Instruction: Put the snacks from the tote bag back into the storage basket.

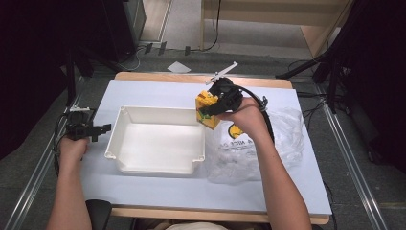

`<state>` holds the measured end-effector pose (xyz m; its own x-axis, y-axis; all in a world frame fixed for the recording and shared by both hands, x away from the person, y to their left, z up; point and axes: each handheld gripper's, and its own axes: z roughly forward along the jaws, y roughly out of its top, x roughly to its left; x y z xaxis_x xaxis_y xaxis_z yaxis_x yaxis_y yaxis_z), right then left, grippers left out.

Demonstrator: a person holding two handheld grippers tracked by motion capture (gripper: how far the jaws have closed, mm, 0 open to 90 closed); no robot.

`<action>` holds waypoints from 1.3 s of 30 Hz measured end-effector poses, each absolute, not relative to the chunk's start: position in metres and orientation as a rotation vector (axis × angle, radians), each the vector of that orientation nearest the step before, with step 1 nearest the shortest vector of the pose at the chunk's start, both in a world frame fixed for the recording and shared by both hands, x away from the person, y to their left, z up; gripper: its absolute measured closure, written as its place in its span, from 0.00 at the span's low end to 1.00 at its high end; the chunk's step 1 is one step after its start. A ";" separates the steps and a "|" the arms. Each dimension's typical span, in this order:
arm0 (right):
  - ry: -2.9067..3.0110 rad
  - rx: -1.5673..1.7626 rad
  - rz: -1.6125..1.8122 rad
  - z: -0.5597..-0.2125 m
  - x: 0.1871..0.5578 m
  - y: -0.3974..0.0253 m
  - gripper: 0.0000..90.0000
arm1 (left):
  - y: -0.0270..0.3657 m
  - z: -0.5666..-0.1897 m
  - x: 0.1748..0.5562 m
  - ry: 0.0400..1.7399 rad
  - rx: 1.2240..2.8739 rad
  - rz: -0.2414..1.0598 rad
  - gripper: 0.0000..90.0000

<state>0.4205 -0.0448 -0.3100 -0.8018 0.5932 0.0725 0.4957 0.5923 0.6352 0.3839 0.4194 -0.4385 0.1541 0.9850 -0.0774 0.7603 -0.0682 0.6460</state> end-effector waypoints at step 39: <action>2.759 0.820 0.977 -0.325 0.429 0.012 0.58 | 0.421 -0.438 0.383 1.660 1.861 0.525 0.24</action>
<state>0.4293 0.0116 -0.3250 -0.8496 0.5212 0.0810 0.4560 0.6486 0.6094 0.3834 0.4214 -0.4380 0.1465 0.9852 -0.0890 0.7549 -0.0532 0.6537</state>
